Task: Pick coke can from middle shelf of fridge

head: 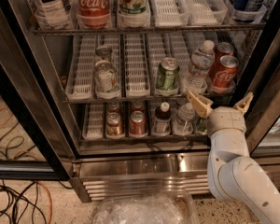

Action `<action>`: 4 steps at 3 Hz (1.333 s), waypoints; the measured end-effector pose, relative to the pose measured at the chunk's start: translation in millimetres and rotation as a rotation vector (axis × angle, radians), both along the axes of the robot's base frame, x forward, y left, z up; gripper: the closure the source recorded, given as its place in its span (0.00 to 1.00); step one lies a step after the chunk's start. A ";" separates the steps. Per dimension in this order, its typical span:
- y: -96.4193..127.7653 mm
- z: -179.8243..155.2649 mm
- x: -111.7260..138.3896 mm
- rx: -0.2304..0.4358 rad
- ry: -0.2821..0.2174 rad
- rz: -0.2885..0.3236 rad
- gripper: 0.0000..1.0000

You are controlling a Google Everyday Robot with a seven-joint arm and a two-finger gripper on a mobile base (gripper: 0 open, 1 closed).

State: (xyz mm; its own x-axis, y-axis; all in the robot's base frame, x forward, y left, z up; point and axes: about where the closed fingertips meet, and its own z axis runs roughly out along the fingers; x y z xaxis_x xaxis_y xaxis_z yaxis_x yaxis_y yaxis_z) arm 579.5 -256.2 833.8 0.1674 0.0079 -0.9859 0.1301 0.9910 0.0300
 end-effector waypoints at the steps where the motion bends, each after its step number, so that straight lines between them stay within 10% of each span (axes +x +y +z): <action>1: 0.0 0.0 0.0 0.000 0.000 0.000 0.00; 3: 0.0 0.0 0.0 0.000 0.000 0.000 0.40; 4: 0.0 0.0 0.0 0.000 0.000 0.000 0.41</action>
Offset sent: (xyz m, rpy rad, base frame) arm 0.0000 0.0000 0.0000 0.0000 0.0000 0.0000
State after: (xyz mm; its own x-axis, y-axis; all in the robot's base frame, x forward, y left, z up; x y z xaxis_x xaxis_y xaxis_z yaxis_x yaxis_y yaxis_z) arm 579.5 -256.2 833.8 0.1674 0.0079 -0.9859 0.1301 0.9910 0.0300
